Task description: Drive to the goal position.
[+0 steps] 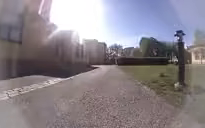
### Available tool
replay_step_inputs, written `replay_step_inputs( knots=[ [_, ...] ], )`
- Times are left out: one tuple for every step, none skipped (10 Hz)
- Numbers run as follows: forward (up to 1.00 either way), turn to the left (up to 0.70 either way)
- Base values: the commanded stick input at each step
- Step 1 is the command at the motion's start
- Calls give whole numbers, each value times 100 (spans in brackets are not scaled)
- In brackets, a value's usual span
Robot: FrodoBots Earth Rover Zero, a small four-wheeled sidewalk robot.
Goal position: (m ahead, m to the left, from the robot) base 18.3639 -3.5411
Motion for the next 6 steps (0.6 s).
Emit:
replay_step_inputs(
  knots=[
    [100,0],
    [100,0],
    [100,0],
    [100,0],
    [100,0],
    [100,0]
  ],
)
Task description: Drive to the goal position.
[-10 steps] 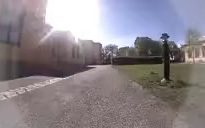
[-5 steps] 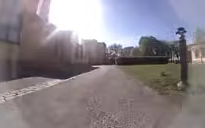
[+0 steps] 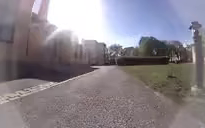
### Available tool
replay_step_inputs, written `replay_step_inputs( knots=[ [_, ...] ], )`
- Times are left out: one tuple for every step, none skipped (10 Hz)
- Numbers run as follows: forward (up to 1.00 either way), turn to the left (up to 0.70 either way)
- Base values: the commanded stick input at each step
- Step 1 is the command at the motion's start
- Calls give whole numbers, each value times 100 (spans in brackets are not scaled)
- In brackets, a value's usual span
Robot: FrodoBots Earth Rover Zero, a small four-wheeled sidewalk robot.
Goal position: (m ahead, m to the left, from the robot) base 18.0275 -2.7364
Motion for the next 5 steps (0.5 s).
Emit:
replay_step_inputs(
  knots=[
    [100,0],
    [100,0],
    [100,0],
    [100,0],
    [100,0]
  ],
)
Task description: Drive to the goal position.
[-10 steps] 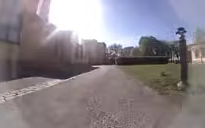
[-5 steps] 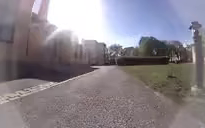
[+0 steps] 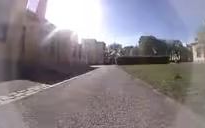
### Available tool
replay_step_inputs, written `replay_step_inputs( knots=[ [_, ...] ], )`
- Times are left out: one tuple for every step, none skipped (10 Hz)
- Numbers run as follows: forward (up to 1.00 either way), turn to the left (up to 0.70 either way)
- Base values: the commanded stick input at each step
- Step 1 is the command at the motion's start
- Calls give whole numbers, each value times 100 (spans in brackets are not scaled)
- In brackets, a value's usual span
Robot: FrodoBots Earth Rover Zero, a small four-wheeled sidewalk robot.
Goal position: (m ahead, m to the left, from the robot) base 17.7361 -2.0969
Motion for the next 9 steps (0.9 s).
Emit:
replay_step_inputs(
  knots=[
    [100,0],
    [100,0],
    [100,0],
    [100,0],
    [100,0],
    [100,0],
    [100,0],
    [100,0],
    [100,0]
  ],
)
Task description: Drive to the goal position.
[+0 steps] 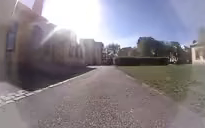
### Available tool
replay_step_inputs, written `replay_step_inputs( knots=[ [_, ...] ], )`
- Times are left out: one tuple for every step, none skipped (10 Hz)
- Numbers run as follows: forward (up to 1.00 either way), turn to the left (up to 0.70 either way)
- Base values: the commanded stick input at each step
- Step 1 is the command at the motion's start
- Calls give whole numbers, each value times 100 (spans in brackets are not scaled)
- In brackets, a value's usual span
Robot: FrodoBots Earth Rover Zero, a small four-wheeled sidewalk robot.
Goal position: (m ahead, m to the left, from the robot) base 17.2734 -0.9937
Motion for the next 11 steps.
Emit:
replay_step_inputs(
  knots=[
    [100,0],
    [100,0],
    [100,0],
    [100,0],
    [100,0],
    [100,0],
    [100,0],
    [100,0],
    [100,0],
    [100,0],
    [100,0]
  ],
)
